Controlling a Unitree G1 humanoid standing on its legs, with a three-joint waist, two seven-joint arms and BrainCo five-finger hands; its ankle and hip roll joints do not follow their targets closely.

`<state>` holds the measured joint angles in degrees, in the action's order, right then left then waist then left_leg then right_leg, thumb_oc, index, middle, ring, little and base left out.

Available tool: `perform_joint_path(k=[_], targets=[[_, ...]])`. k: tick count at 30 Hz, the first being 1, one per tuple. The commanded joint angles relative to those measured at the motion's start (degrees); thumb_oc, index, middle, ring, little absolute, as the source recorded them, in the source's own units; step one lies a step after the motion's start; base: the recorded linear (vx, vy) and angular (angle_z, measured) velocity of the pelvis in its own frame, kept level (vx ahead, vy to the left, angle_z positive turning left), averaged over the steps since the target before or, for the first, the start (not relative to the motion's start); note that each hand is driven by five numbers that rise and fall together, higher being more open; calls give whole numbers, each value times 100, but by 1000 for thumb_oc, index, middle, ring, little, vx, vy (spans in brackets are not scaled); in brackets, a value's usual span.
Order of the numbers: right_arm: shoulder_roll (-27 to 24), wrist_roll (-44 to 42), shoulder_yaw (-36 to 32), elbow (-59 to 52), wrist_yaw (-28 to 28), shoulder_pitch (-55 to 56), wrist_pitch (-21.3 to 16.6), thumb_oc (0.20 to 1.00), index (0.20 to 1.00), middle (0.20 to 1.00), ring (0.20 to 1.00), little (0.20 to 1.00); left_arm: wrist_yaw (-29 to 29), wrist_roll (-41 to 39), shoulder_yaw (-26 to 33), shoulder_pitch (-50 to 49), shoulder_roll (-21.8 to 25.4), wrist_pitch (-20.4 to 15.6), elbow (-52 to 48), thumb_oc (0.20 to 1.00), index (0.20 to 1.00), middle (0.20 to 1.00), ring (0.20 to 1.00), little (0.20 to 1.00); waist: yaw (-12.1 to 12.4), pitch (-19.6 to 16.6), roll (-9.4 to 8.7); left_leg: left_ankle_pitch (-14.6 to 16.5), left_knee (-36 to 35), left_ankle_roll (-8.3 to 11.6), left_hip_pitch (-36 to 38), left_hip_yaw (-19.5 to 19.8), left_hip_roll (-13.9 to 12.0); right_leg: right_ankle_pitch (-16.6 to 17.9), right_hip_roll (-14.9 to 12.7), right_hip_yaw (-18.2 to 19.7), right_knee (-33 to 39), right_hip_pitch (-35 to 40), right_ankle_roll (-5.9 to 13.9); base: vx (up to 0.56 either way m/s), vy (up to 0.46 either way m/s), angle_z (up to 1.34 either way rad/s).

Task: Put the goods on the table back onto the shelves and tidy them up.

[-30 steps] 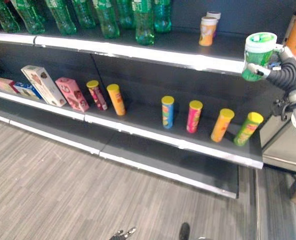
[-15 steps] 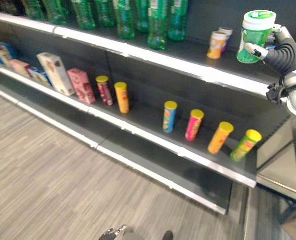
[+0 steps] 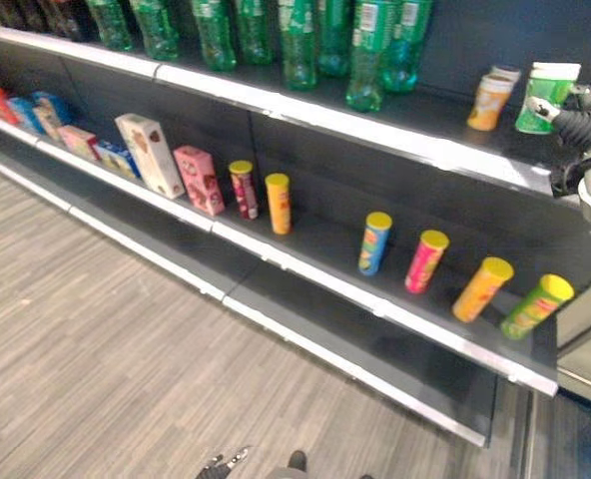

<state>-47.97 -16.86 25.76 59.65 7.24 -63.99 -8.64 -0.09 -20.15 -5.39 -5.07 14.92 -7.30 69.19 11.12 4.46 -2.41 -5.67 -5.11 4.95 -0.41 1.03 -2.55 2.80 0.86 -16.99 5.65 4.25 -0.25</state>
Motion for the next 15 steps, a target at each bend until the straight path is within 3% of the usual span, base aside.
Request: perform_joint_path(k=[1, 15], targets=[[-49, -156, 324, 176, 236, -769, -116, 200, 200, 200, 200, 200, 86, -213, -388, 51, 280, -137, 187, 1000, 1000, 1000, 1000, 1000, 160, -135, -349, 124, 11, 202, -80, -16, -119, -372, -422, 305, -65, 296, 581, 49, -6, 18], [346, 97, 240, 47, 519, -574, -102, 200, 200, 200, 200, 200, 191, -140, -581, 154, 182, -75, 169, 1000, 1000, 1000, 1000, 1000, 162, -113, -333, 146, 11, 188, -85, 114, -95, -392, -459, 90, -65, 328, 621, 21, -3, 11]])
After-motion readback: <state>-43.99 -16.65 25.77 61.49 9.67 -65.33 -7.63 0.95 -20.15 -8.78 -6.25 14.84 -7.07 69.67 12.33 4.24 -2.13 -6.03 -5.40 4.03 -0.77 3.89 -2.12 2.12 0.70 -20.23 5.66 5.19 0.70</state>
